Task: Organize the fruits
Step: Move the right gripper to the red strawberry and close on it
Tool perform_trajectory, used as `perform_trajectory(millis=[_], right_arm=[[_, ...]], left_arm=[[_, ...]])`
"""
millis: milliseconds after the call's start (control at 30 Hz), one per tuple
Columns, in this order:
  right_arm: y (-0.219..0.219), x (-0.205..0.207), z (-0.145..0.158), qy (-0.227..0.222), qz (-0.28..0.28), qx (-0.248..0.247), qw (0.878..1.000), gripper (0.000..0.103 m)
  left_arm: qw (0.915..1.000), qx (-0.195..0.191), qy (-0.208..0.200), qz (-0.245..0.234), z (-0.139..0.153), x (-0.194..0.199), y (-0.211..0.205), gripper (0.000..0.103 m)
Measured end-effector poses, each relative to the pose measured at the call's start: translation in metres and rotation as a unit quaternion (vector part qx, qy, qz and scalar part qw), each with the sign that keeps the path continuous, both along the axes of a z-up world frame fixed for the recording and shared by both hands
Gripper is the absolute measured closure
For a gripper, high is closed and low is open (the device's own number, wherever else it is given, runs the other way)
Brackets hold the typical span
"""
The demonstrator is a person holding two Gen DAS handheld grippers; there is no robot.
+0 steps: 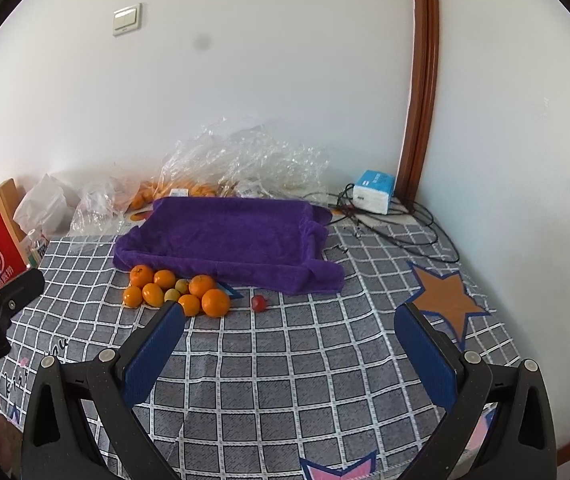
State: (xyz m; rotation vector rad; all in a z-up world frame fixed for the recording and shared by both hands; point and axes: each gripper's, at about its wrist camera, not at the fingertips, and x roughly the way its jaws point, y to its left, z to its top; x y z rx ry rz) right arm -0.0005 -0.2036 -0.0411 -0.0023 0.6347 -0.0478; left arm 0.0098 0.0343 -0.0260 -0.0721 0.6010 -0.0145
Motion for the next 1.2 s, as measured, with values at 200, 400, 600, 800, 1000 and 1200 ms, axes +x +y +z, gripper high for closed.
perform_trajectory(millis=[200, 400, 600, 800, 1000, 1200], right_arm=[[-0.001, 0.027, -0.028, 0.039, 0.004, 0.000, 0.999, 0.000], [0.000, 0.050, -0.054, 0.057, 0.019, 0.000, 0.998, 0.002], [-0.006, 0.079, -0.089, 0.093, 0.024, 0.018, 0.995, 0.006], [-0.014, 0.100, -0.117, 0.092, 0.003, 0.034, 0.995, 0.007], [-0.011, 0.123, -0.133, 0.100, 0.002, 0.031, 0.995, 0.020], [0.002, 0.144, -0.145, 0.127, 0.030, 0.037, 0.991, 0.023]], left_arm=[[0.9997, -0.007, 0.022, 0.007, -0.024, 0.022, 0.008, 0.000], [0.9993, -0.012, 0.034, 0.012, -0.050, 0.043, 0.018, 0.001], [0.9980, -0.005, 0.060, 0.017, -0.079, 0.069, 0.024, 0.007], [0.9949, 0.005, 0.101, 0.002, -0.111, 0.088, 0.033, 0.013], [0.9918, -0.001, 0.128, 0.002, -0.133, 0.108, 0.046, 0.013], [0.9908, -0.014, 0.134, 0.009, -0.149, 0.115, 0.057, 0.013]])
